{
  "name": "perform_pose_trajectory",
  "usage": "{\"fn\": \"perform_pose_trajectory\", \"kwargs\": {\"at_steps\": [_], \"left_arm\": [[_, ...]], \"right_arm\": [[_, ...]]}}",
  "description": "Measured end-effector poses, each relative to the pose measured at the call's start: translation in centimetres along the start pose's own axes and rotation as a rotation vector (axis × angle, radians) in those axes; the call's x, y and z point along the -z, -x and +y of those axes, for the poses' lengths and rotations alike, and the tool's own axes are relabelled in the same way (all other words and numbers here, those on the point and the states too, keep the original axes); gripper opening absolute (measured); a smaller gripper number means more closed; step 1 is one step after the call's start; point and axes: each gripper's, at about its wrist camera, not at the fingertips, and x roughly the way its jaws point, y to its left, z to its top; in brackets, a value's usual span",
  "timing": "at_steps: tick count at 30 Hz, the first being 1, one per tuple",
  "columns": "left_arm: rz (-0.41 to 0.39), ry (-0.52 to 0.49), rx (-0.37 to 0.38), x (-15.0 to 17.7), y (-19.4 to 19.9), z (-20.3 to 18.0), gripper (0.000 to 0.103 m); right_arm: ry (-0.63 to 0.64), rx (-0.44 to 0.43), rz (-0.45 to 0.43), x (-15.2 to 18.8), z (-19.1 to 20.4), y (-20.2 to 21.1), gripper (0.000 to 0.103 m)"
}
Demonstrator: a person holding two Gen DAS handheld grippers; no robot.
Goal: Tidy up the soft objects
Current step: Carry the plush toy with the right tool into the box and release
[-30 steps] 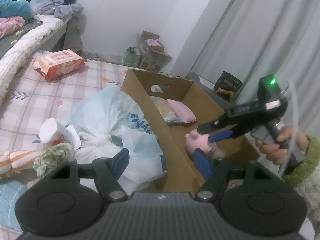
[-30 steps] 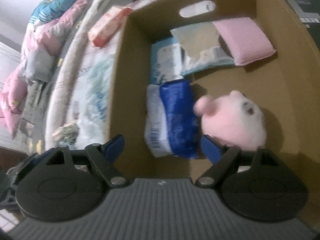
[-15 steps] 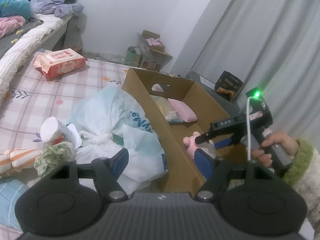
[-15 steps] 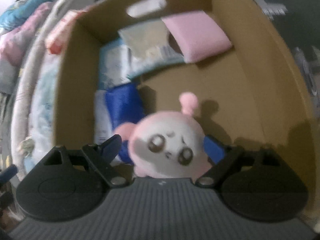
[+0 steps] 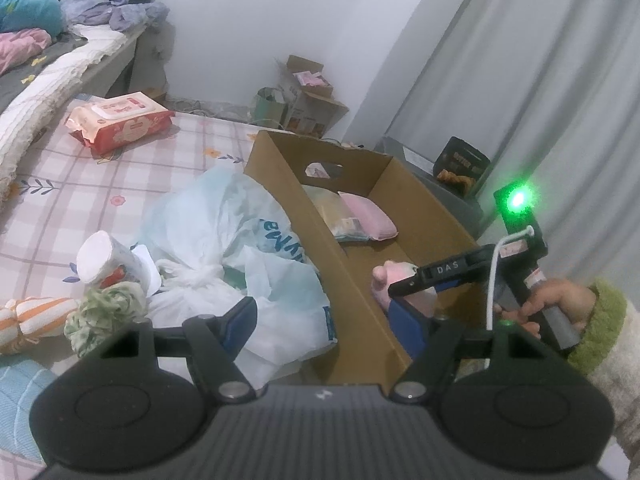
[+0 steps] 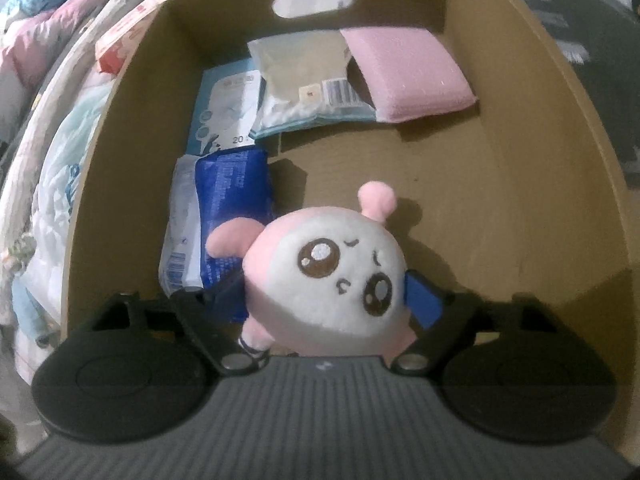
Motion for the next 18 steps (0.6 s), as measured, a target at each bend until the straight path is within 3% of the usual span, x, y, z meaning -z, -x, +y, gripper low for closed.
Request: {"fn": "perform_pose_trajectory", "kwargs": {"at_steps": [11, 18], "left_arm": [[0.002, -0.002, -0.024, 0.0, 0.0, 0.0, 0.074], [0.002, 0.015, -0.052, 0.0, 0.3, 0.8, 0.075]], "right_arm": [[0.276, 0.098, -0.164, -1.9, 3.4, 1.3, 0.083], [0.363, 0.138, -0.122, -2.4, 3.9, -1.7, 0.089]]}}
